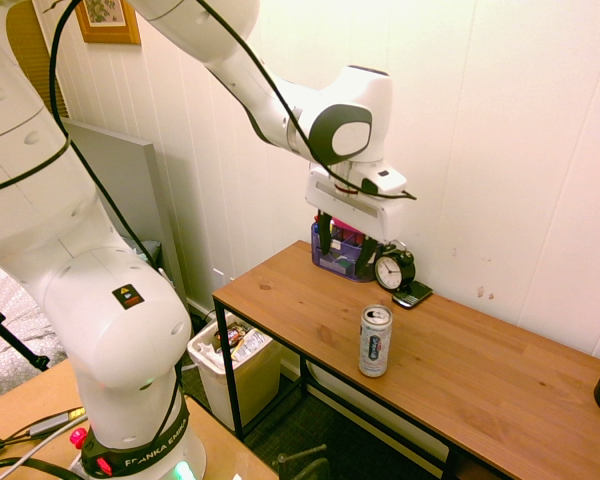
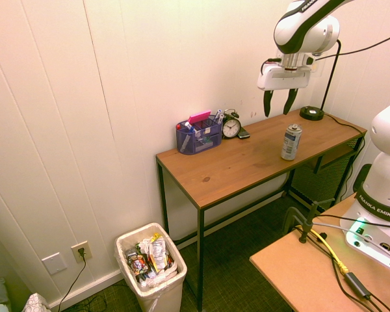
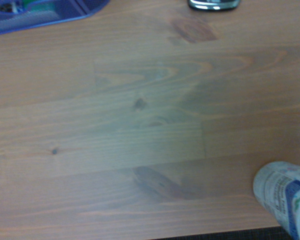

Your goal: Throw the can in the trash bin

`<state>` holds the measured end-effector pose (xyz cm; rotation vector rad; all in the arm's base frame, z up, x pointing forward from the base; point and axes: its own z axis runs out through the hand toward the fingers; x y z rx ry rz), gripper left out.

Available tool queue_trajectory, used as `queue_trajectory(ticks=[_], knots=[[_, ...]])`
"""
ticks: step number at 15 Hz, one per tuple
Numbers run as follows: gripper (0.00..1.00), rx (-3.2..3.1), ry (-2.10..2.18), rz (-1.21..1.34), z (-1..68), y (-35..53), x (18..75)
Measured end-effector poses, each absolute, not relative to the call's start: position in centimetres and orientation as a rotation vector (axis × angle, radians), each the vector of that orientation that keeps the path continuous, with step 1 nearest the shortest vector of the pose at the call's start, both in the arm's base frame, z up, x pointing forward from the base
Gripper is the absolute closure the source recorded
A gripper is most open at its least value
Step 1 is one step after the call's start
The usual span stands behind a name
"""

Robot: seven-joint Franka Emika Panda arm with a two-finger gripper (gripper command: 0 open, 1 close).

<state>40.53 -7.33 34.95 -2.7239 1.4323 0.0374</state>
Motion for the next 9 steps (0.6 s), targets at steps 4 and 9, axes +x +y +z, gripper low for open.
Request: queue_trajectory(ticks=[4,9], knots=[[0.0,-2.694,1.501,0.116,32.5,-10.0,38.2],[0.0,-2.671,1.572,0.143,30.1,-12.2,36.8]])
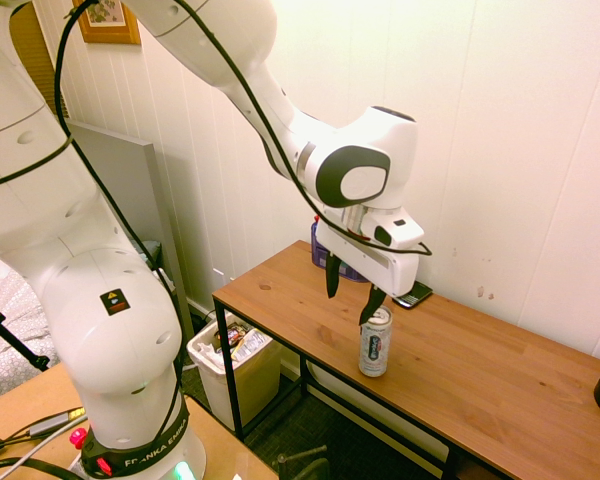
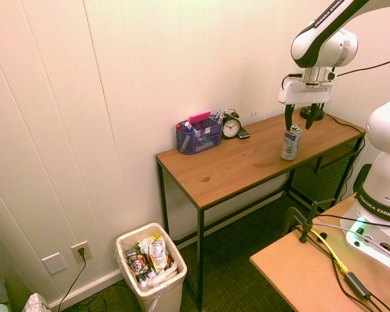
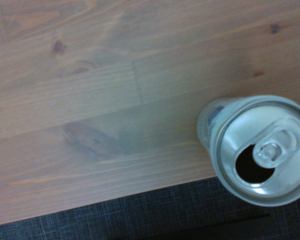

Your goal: Throw the can in the trash bin

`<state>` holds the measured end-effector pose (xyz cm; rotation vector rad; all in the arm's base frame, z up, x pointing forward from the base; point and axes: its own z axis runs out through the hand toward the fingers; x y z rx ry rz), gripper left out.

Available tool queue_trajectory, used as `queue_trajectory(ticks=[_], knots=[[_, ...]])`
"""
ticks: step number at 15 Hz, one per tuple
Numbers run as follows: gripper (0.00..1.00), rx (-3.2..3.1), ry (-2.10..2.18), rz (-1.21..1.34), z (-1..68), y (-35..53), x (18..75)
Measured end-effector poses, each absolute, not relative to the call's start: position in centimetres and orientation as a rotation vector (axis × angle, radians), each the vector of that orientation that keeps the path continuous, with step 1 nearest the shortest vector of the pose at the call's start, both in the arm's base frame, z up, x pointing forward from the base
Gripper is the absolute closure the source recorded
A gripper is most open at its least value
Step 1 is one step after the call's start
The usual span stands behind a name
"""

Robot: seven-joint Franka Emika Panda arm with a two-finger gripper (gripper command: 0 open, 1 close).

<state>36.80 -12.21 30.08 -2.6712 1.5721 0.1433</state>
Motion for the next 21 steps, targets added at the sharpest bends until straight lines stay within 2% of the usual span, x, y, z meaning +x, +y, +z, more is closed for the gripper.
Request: queue_trajectory(ticks=[4,8,9,21], knots=[[0.0,-2.656,1.642,0.147,25.8,-13.4,38.5],[0.0,-2.636,1.692,0.076,24.6,-14.9,40.7],[1.0,-2.635,1.694,0.069,24.6,-14.9,40.9],[1.0,-2.641,1.698,0.071,24.1,-15.2,40.8]])
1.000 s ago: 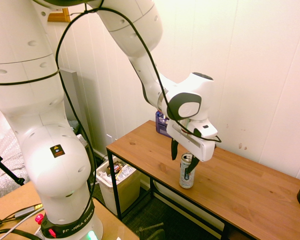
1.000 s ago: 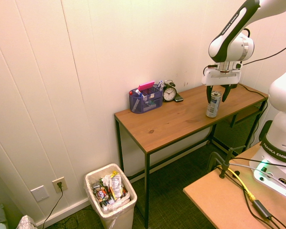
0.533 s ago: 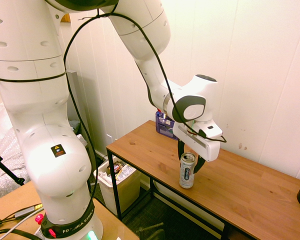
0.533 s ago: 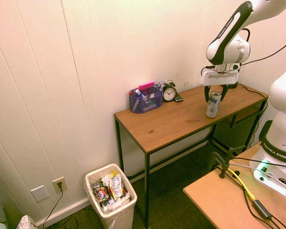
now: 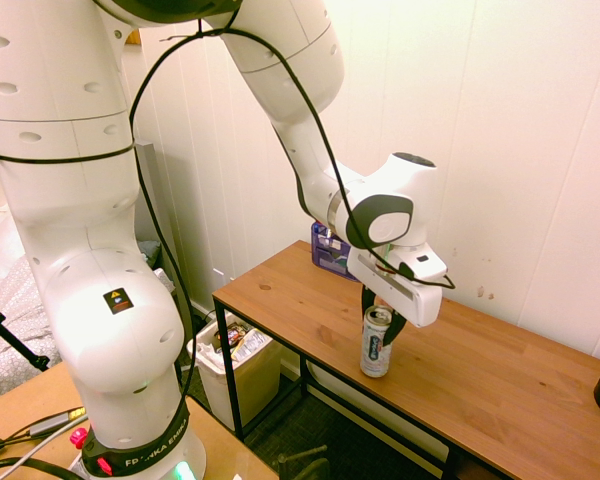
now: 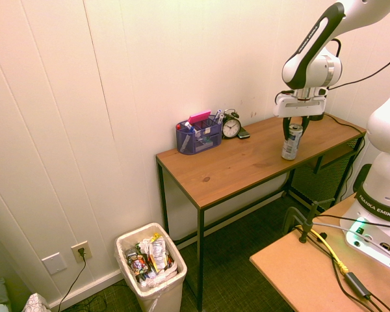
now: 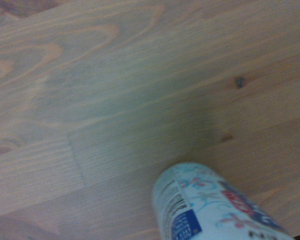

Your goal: Throw the can in the trash bin

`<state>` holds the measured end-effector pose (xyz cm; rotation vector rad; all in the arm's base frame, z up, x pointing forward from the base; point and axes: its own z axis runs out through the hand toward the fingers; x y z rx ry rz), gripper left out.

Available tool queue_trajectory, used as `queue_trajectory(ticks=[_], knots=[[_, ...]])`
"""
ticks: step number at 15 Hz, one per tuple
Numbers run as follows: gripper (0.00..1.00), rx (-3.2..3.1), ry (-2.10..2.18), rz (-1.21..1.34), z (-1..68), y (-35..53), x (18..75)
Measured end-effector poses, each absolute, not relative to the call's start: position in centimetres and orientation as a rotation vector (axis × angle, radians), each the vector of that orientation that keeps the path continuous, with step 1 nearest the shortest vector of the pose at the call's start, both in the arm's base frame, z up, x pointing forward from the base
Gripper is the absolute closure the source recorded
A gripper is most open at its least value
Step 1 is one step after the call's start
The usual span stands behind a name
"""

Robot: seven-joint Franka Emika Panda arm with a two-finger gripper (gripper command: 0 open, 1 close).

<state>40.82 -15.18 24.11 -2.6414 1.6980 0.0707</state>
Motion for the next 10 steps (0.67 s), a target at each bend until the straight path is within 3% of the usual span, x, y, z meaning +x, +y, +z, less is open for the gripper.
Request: queue_trajectory(ticks=[5,10], knots=[[1.0,-2.704,1.621,0.008,26.0,-12.6,41.1],[1.0,-2.86,1.349,-0.161,35.2,7.1,42.5]])
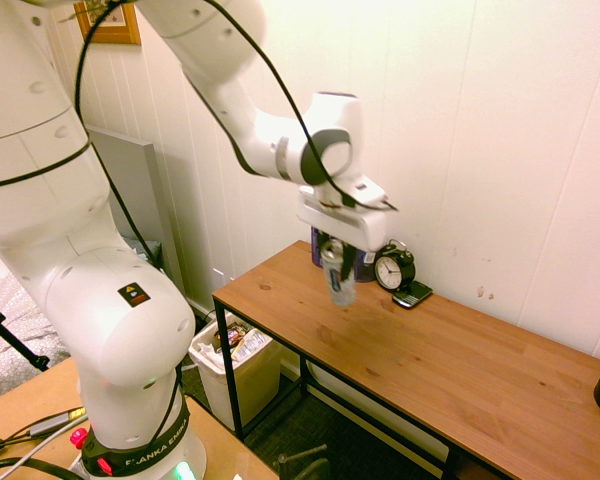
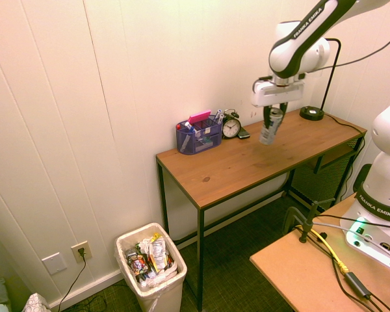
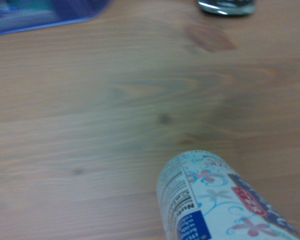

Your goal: Throw the can in the trash bin

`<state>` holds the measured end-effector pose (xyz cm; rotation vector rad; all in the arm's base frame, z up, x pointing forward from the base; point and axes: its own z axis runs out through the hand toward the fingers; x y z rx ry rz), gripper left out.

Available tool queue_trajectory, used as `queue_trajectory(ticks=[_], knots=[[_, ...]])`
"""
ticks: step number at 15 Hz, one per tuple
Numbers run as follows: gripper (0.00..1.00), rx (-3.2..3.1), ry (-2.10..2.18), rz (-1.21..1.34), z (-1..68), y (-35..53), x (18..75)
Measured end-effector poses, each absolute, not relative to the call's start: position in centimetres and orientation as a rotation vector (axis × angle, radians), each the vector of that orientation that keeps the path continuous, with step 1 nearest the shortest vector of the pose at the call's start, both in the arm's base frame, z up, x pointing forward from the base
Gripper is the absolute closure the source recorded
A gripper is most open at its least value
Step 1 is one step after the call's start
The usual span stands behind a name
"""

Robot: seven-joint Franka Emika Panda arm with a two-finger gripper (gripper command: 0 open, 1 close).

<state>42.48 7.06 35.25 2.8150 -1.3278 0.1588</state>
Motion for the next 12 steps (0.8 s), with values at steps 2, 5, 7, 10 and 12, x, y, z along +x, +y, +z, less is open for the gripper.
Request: queue_trajectory(ticks=[2,5,7,10,12], knots=[[1.0,2.89,-1.164,0.21,38.2,17.4,42.3],[1.0,2.972,-0.956,0.169,38.1,28.3,43.3],[1.0,3.011,-0.843,0.097,36.4,33.7,44.5],[1.0,3.049,-0.749,-0.022,32.5,39.6,46.9],[0.0,3.019,-0.737,-0.078,28.3,41.3,49.2]])
